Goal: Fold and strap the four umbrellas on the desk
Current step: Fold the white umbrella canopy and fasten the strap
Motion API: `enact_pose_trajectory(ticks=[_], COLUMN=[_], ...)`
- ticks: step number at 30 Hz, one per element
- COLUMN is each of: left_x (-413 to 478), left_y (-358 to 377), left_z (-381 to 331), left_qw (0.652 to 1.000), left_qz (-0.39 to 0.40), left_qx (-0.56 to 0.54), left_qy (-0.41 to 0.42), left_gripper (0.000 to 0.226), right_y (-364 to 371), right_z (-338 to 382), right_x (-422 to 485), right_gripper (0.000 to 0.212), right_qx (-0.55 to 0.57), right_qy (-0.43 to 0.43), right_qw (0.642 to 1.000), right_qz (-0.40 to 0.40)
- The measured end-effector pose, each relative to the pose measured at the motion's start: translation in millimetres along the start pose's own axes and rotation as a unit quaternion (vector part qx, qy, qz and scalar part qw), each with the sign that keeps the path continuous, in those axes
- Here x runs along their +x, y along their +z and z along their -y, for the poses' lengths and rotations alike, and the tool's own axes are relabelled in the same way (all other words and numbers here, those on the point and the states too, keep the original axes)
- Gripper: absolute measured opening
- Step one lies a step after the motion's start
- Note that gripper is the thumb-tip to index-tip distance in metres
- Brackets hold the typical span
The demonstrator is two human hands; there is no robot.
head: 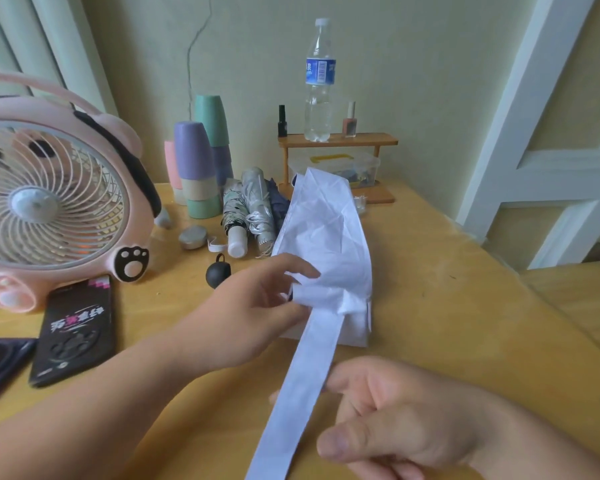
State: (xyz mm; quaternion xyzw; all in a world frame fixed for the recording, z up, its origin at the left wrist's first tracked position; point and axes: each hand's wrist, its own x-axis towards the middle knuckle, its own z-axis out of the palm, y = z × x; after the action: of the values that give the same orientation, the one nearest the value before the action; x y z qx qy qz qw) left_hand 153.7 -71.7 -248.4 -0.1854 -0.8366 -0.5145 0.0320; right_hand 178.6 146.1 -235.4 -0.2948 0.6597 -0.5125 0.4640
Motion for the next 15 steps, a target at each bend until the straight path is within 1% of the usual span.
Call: enact_pose_trajectory(ticks=[1,2,4,5,6,8,10,11,13,14,15], left_x=[-6,-13,-25,-31,-35,-44,-52,-56,-61,-62,-63], left_y=[-1,-2,-3,-4,-5,-5,-2,1,8,11,14], left_z=[-1,-3,-10,-14,-16,-17,-9,-4,5,6,7], left_qw=[0.999,0.995,0.973,0.960,0.949,0.928,0.906,0.898,0.885,0.879,0.873], left_qz=[0.009,0.014,0.027,0.038,0.052,0.074,0.082,0.085,0.096,0.098,0.099], left_qx=[0.027,0.061,0.136,0.168,0.190,0.235,0.273,0.285,0.305,0.316,0.325], left_qy=[0.037,0.083,0.184,0.221,0.245,0.279,0.314,0.326,0.340,0.345,0.349], left_gripper=[0.038,0.046,0.051,0.047,0.040,0.028,0.023,0.023,0.026,0.029,0.031], right_y=[1,3,10,12,18,30,45,51,61,66,68], right_z=[0,1,0,-4,-2,-5,-12,-16,-20,-17,-19], right_x=[0,-1,-4,-6,-11,-21,-30,-33,-35,-35,-36], right_gripper=[0.030,0.021,0.050,0.054,0.050,0.040,0.029,0.025,0.020,0.018,0.020], right_qx=[-0.007,-0.003,-0.006,-0.010,0.005,0.078,0.114,0.100,0.108,0.127,0.139], right_qy=[0.000,0.005,0.016,0.024,0.041,0.064,0.086,0.084,0.094,0.104,0.104], right_qw=[1.000,1.000,0.998,0.997,0.996,0.988,0.977,0.977,0.974,0.970,0.970], right_qz=[-0.007,-0.018,-0.055,-0.068,-0.076,-0.116,-0.157,-0.167,-0.176,-0.178,-0.170])
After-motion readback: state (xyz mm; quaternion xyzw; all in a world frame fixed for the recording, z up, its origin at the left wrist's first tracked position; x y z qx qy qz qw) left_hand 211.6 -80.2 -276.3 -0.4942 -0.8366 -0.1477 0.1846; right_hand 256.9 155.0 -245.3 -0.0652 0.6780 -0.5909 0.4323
